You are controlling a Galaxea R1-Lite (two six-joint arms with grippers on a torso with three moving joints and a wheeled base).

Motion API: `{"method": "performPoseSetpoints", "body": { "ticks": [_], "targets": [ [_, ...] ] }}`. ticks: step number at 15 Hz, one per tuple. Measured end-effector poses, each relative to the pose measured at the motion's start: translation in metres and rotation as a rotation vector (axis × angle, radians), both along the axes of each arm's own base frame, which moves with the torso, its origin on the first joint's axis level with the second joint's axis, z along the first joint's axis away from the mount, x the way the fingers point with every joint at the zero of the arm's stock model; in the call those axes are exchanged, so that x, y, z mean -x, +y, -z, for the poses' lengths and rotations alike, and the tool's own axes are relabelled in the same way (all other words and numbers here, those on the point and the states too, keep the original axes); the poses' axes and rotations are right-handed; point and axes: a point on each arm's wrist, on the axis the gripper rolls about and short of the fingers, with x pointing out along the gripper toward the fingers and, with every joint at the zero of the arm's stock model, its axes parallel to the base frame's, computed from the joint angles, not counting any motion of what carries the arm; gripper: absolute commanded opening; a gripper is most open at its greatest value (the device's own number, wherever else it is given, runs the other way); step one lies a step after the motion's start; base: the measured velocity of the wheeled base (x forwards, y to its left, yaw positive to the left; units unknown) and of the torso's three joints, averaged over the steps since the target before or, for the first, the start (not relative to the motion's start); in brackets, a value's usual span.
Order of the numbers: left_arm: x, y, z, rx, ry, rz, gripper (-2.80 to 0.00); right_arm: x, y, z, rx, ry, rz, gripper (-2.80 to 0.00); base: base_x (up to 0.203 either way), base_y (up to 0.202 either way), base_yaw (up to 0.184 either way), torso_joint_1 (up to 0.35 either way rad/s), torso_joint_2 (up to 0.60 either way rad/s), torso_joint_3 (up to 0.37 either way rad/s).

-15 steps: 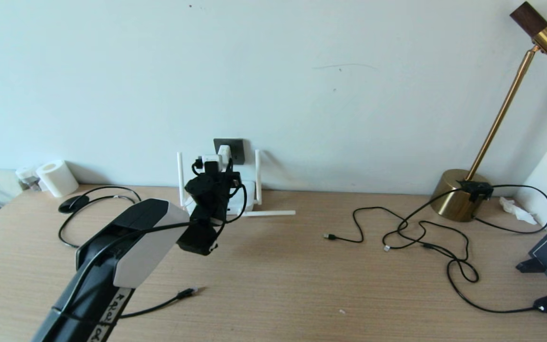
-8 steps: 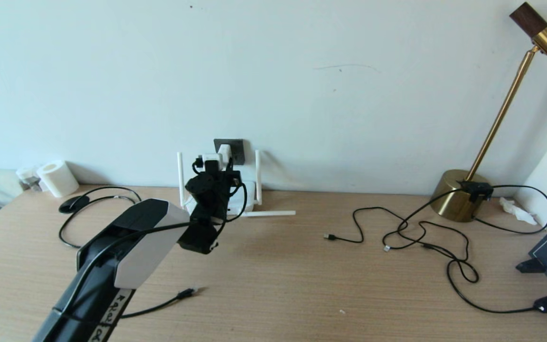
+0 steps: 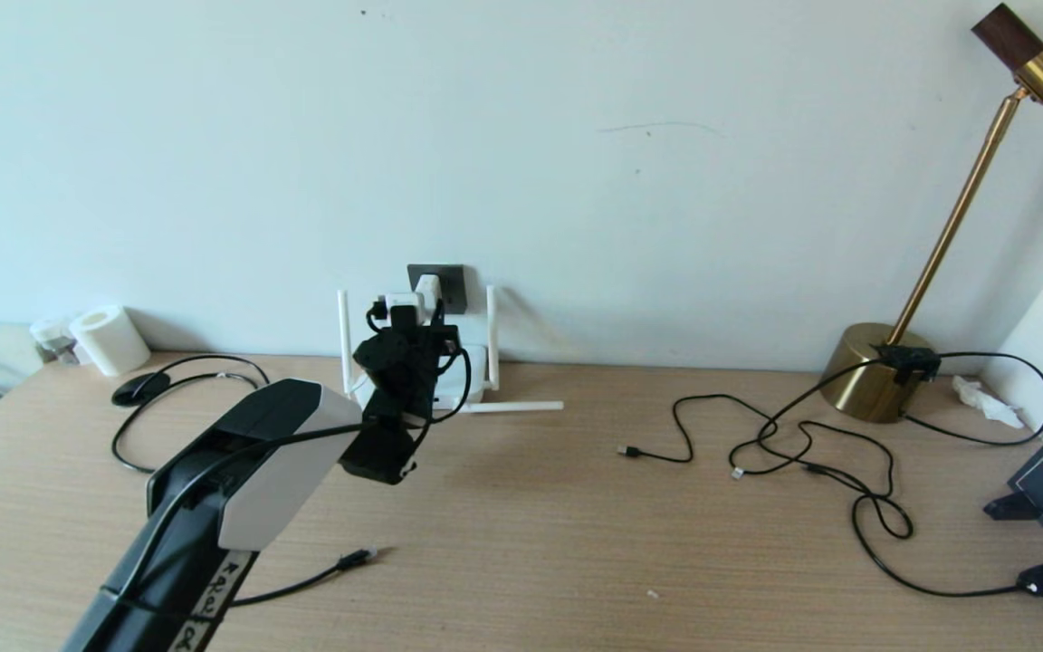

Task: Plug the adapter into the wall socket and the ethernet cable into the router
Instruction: Plug plug into socket

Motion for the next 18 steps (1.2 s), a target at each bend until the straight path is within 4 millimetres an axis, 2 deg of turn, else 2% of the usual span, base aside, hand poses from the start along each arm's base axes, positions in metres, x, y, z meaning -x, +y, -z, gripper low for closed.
{"method": "performPoseSetpoints", "body": {
  "ticks": [18],
  "targets": [
    [-0.0070,-0.0024,0.0011,0.004,-0.021,0.009,-2.80,0.0000,0.0000,0.0000,0.000,0.000,0.000,-2.80,0.000,0.000,0.000,0.000,0.00,0.000]
  ]
}}
